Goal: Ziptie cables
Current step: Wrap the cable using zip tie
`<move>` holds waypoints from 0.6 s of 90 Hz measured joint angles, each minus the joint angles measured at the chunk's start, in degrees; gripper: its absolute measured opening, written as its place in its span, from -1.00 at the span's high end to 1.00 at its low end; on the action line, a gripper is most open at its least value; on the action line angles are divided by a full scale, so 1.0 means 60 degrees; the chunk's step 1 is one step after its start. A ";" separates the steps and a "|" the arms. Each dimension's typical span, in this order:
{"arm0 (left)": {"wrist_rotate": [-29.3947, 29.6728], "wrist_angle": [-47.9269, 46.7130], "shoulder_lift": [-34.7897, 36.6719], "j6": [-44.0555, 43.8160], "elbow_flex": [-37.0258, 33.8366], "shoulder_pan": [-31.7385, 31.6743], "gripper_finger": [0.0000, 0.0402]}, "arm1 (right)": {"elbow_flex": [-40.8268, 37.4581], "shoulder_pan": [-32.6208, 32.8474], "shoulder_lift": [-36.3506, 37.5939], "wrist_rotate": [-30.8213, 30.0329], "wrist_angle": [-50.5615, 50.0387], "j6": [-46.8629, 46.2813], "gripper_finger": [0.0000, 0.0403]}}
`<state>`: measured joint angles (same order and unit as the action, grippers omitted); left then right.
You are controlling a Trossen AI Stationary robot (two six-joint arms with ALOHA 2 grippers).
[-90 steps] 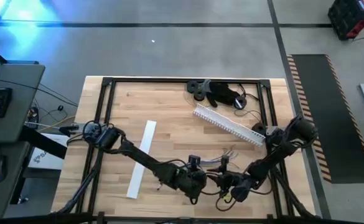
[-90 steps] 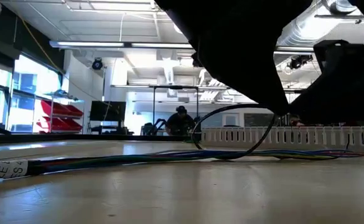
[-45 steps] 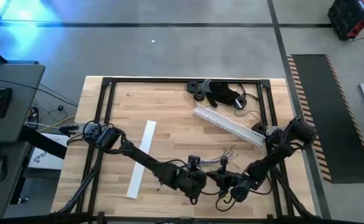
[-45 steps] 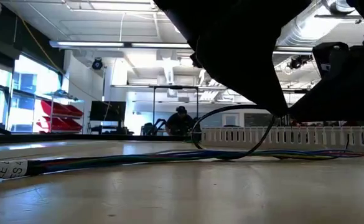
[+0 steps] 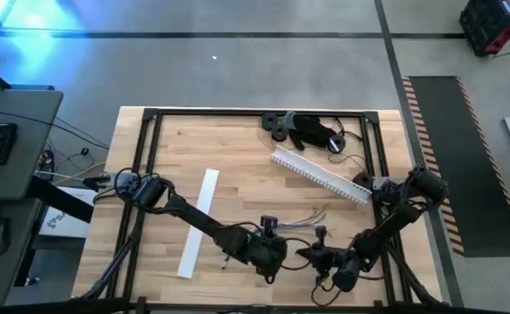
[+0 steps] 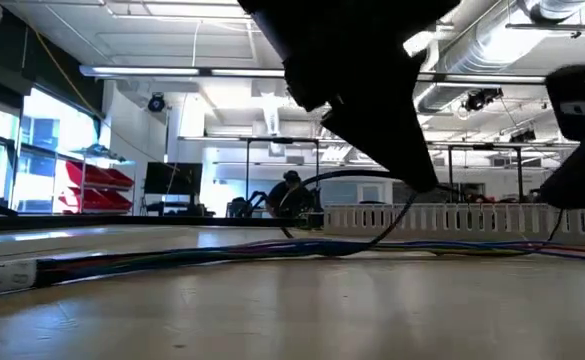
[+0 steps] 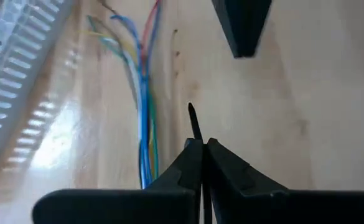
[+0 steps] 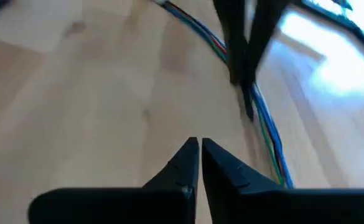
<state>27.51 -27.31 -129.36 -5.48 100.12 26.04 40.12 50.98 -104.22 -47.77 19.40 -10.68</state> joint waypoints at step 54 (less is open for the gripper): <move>-0.0797 0.0182 0.0561 0.0086 0.0000 -0.0090 1.00 | 0.0000 -0.0853 -0.0062 -0.0769 0.1011 0.1980 0.41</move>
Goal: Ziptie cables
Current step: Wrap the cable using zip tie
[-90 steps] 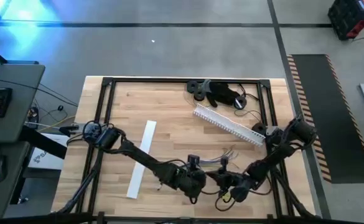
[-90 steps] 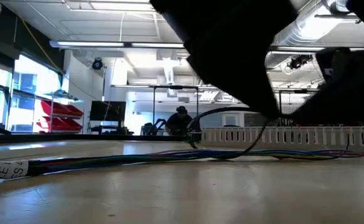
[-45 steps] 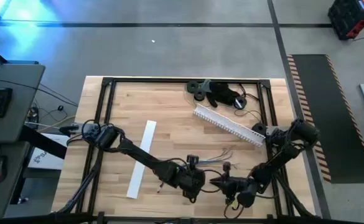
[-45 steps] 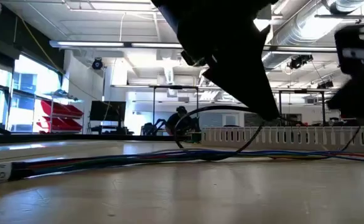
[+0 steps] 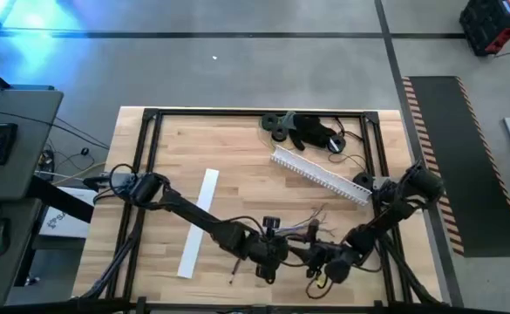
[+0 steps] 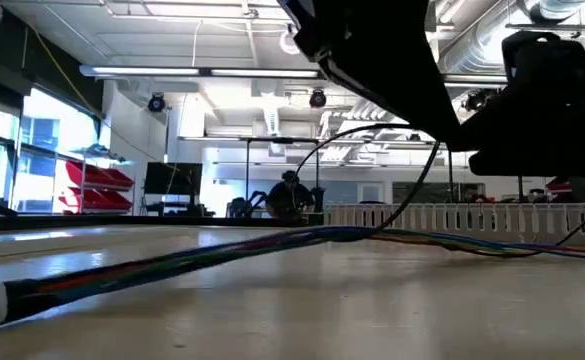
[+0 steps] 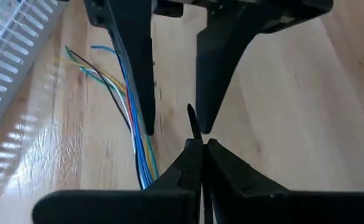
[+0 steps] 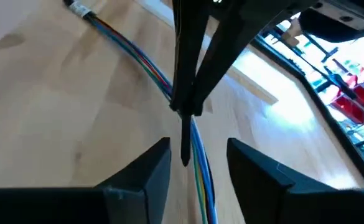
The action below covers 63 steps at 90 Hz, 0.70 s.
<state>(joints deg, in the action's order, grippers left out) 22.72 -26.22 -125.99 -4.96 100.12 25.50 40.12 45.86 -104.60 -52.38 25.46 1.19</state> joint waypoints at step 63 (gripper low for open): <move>0.0032 -0.0166 0.0000 -0.0455 0.0000 -0.0033 1.00 | 0.0015 0.0225 0.0003 0.0312 0.0059 -0.1181 0.99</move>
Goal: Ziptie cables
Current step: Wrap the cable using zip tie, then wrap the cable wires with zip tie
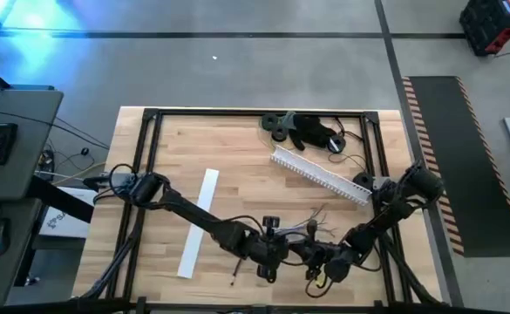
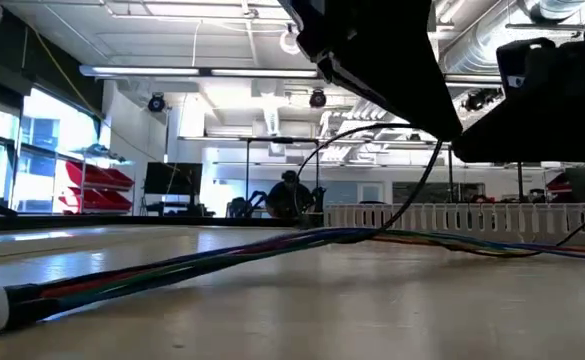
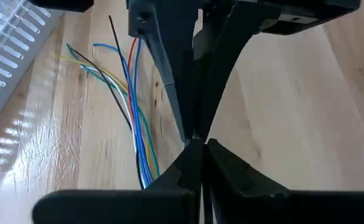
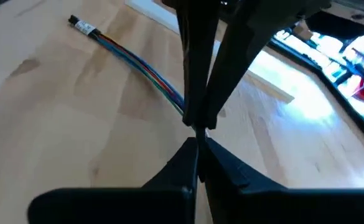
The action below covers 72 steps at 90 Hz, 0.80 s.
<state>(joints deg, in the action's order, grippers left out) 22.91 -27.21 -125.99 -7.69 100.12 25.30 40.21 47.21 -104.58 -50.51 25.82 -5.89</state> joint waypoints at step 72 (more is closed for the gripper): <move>-0.0633 -0.0301 -0.0007 -0.0541 -0.0004 -0.0299 1.00 | -0.0007 0.0587 0.0051 -0.0469 0.0329 0.2467 0.41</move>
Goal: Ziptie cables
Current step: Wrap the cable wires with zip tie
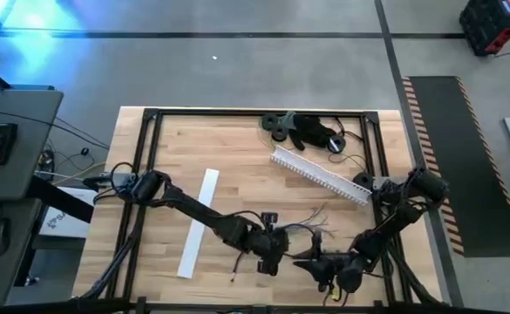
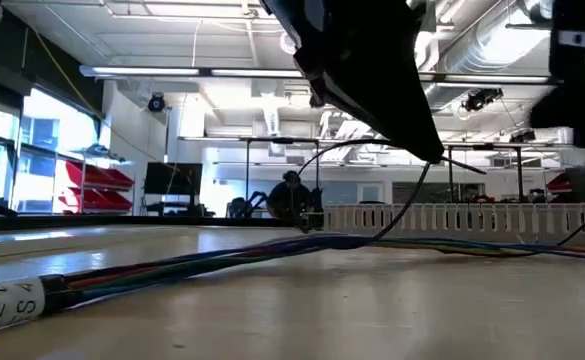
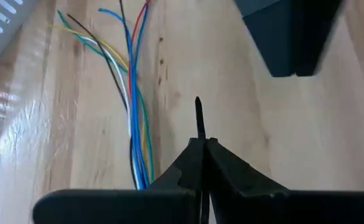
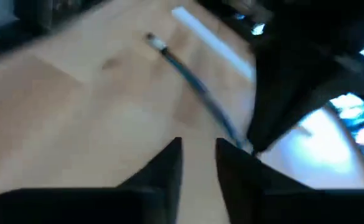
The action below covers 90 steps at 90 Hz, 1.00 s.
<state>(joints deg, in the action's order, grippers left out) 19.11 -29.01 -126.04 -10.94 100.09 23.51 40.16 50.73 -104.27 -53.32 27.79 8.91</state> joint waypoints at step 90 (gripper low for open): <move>0.0014 0.0389 -0.0007 -0.0337 0.0000 -0.0007 1.00 | -0.0007 -0.1010 0.0000 0.0667 -0.0394 -0.0821 0.95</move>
<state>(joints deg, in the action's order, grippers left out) 19.20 -26.68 -126.08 -12.96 100.09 23.46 40.12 44.67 -104.27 -49.32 25.43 3.98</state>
